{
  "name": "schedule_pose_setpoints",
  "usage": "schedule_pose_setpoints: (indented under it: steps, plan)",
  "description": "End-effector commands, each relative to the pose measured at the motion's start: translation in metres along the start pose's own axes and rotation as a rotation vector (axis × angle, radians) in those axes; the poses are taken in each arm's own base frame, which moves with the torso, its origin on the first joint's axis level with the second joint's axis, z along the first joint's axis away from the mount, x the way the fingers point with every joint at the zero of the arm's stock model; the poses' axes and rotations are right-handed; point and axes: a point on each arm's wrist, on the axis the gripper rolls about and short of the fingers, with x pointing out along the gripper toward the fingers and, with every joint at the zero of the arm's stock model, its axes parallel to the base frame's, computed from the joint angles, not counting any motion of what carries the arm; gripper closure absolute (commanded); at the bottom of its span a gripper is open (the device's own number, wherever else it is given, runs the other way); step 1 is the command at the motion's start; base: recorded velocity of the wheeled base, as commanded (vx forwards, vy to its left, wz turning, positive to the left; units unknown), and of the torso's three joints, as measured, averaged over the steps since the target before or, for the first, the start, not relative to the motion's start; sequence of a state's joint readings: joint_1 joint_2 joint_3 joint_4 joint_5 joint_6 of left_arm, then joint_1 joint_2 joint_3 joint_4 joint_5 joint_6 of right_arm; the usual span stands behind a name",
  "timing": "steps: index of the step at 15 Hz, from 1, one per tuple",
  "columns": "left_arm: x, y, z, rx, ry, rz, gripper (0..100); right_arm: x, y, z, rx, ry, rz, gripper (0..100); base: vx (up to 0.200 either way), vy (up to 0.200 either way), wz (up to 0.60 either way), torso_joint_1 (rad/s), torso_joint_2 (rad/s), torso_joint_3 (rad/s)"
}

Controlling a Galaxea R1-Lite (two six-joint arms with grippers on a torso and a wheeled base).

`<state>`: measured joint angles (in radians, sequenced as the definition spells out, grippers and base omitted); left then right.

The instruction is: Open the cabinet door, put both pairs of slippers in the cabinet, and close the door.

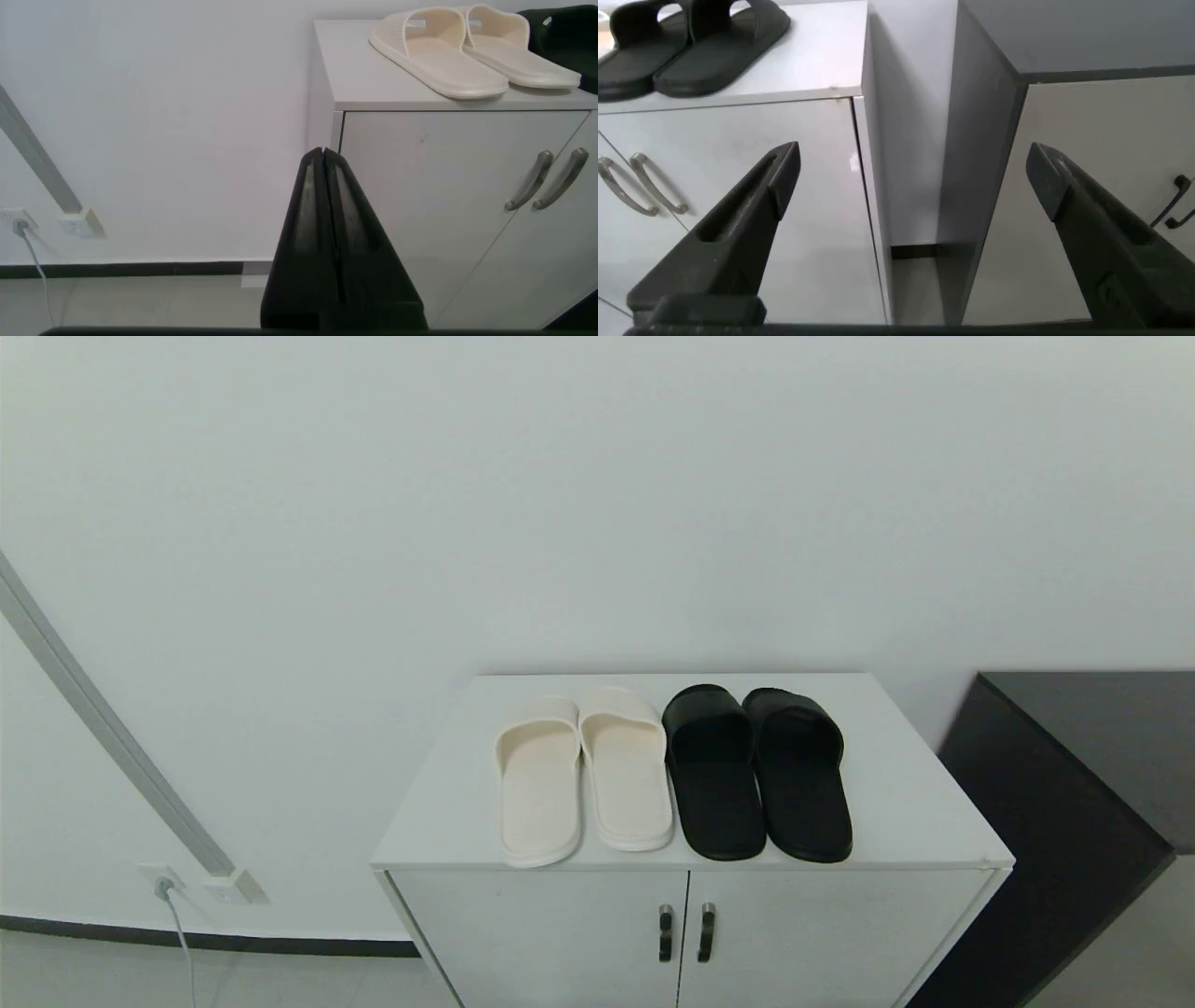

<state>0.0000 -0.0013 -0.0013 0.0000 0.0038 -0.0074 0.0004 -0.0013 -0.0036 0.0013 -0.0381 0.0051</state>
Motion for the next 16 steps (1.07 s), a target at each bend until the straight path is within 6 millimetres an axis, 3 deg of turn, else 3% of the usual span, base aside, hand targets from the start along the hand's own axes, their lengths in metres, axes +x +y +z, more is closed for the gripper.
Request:
schedule_pose_setpoints:
  steps: [1,6,8,11,16]
  plan:
    - [0.0,0.0,0.0,0.0,0.001,0.001,100,0.0,0.0,0.0,0.0,-0.001,-0.002,0,0.0,0.0,0.0,0.0,0.0,0.0]
    - [0.0,0.0,0.0,0.003,0.001,0.001,100,0.002,0.0,0.002,-0.019,0.013,0.002,0,0.0,0.0,0.0,0.0,0.0,0.0]
    - [0.0,0.0,0.0,0.004,0.003,0.001,100,-0.003,0.0,0.089,0.116,-0.106,0.019,0,0.0,0.0,0.0,0.0,0.0,0.0]
    - [0.0,0.0,0.0,0.003,0.003,0.001,100,0.027,0.002,0.061,-0.02,0.201,0.085,0,0.0,0.0,0.0,0.0,0.0,0.0]
    - [0.0,0.0,0.0,0.004,0.003,-0.001,100,0.098,0.015,0.103,-0.005,0.282,0.203,0,0.0,0.0,0.0,0.0,0.0,0.0]
